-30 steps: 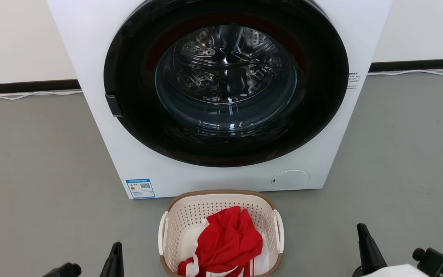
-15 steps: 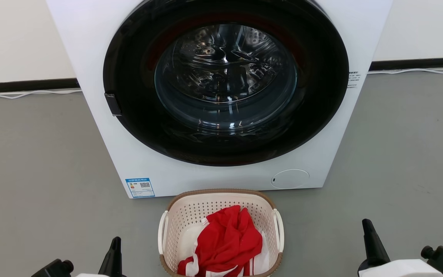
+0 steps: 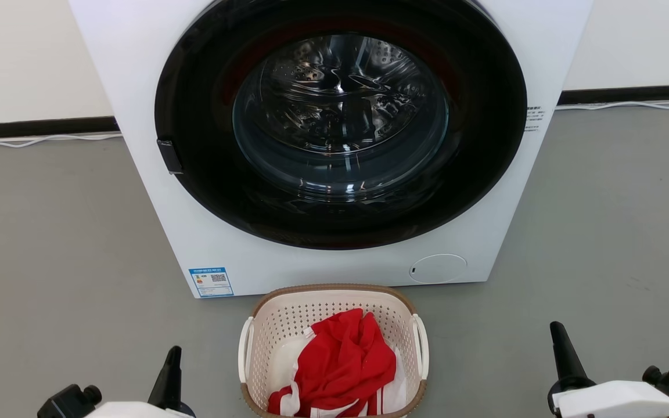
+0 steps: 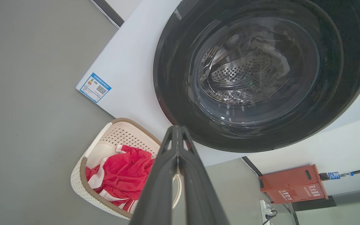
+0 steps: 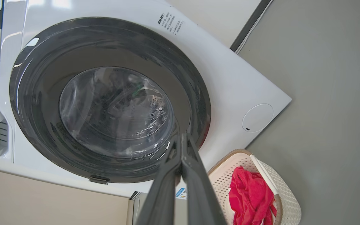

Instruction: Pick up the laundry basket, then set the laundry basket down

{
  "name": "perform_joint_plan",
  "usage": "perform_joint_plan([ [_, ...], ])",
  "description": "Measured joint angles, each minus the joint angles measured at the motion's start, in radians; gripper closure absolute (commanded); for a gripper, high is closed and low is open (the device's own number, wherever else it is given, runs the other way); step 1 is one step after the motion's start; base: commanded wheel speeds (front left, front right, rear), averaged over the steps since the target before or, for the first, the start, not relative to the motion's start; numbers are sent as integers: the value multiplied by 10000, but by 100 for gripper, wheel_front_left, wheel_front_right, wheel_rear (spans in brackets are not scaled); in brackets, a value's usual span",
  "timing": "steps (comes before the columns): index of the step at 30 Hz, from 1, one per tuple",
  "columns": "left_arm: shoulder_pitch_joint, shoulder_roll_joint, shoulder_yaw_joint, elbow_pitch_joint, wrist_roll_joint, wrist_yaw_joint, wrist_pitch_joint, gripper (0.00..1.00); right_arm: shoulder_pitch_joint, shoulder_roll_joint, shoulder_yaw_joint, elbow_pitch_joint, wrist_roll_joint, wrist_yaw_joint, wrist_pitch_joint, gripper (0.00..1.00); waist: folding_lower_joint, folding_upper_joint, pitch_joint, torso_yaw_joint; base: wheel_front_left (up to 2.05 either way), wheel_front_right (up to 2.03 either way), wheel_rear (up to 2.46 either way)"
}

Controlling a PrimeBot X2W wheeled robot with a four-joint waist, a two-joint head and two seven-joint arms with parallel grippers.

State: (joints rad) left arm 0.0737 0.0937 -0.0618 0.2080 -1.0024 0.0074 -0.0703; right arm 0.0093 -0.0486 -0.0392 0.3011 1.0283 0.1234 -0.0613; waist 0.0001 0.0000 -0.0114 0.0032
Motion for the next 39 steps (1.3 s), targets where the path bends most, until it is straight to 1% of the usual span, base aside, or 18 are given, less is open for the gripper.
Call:
perform_joint_plan([
  [10, -210, -40, 222, 109, -1151, -182, 278, 100, -151, -6, -192, -40, 1039, 0, 303, 100, 0, 0, 26, -6, 0, 0, 0],
  [14, -291, -56, 286, 132, -1565, -347, 399, 100, -152, -6, -234, -44, 1461, 0, 431, 100, 0, 0, 37, -8, 0, 0, 0],
  [18, -334, -77, 355, 192, -2008, -370, 500, 100, -160, -6, -274, -52, 1889, 0, 535, 100, 0, 0, 48, -10, 0, 0, 0],
  [26, -546, -153, 543, 261, -2943, -606, 713, 100, -366, -6, -391, -98, 2709, 0, 715, 100, 0, 0, 69, -15, 0, 0, 0],
  [34, -668, -213, 685, 353, -3818, -709, 966, 100, -366, -6, -539, -128, 3555, 0, 972, 100, 0, 0, 90, -20, 0, 0, 0],
  [39, -872, -230, 803, 412, -4380, -917, 1072, 100, -395, -6, -587, -153, 4063, 0, 1118, 100, 0, 0, 103, -23, 0, 0, 0],
])
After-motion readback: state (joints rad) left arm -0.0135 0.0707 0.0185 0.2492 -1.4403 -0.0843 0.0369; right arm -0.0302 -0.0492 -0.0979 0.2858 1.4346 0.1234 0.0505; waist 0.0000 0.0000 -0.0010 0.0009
